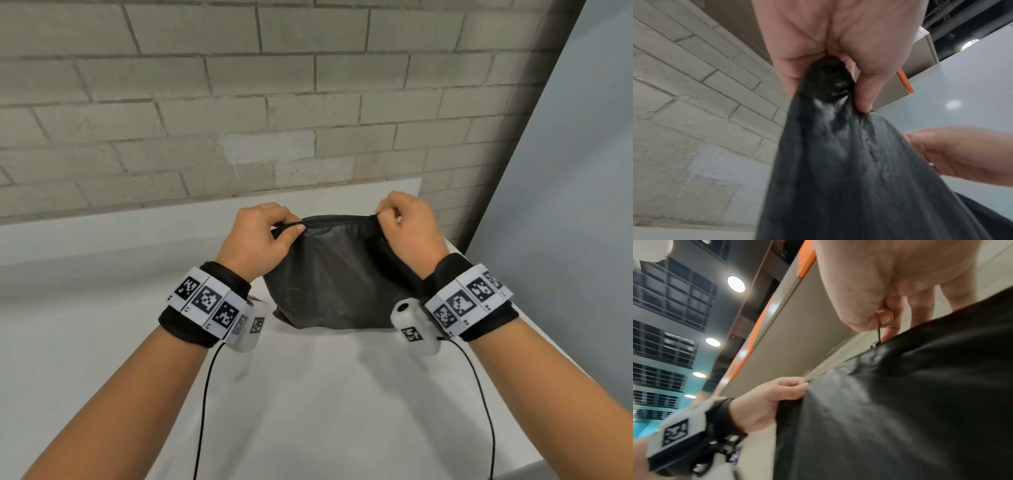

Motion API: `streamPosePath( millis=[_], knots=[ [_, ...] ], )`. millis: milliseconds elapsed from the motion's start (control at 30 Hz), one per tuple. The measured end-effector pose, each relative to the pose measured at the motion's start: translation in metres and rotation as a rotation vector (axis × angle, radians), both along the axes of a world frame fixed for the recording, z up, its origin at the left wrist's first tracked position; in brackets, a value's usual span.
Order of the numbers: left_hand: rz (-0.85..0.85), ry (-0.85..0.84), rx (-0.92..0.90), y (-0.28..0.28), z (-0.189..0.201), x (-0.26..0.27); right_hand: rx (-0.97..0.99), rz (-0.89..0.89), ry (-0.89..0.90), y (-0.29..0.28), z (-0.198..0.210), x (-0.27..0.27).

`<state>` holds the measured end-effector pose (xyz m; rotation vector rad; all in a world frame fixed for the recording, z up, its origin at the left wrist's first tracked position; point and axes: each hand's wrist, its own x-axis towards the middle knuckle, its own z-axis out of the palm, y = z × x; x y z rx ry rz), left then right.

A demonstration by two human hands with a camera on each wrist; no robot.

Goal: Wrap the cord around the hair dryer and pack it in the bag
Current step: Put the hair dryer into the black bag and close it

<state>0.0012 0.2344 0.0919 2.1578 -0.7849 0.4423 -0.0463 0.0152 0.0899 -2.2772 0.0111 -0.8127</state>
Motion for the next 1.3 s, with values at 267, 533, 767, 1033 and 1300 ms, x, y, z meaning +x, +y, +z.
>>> streamPosePath(
  millis=[267,533,767,1033,1300],
  knots=[
    [-0.018,0.041,-0.009,0.003,0.0,0.006,-0.016,-0.319,0.426,-0.091,-0.053,-0.005],
    [-0.003,0.069,-0.013,0.005,-0.008,0.011,0.423,-0.263,0.231,-0.094,-0.047,-0.009],
    [-0.091,0.22,-0.148,0.02,-0.021,0.013,0.825,-0.137,-0.031,-0.092,-0.005,-0.008],
    [-0.18,0.346,-0.395,0.029,-0.046,0.018,0.646,-0.154,0.016,-0.095,-0.011,-0.002],
    [-0.253,0.488,-0.354,0.027,-0.047,0.011,0.215,0.176,0.181,-0.093,-0.012,-0.014]
  ],
)
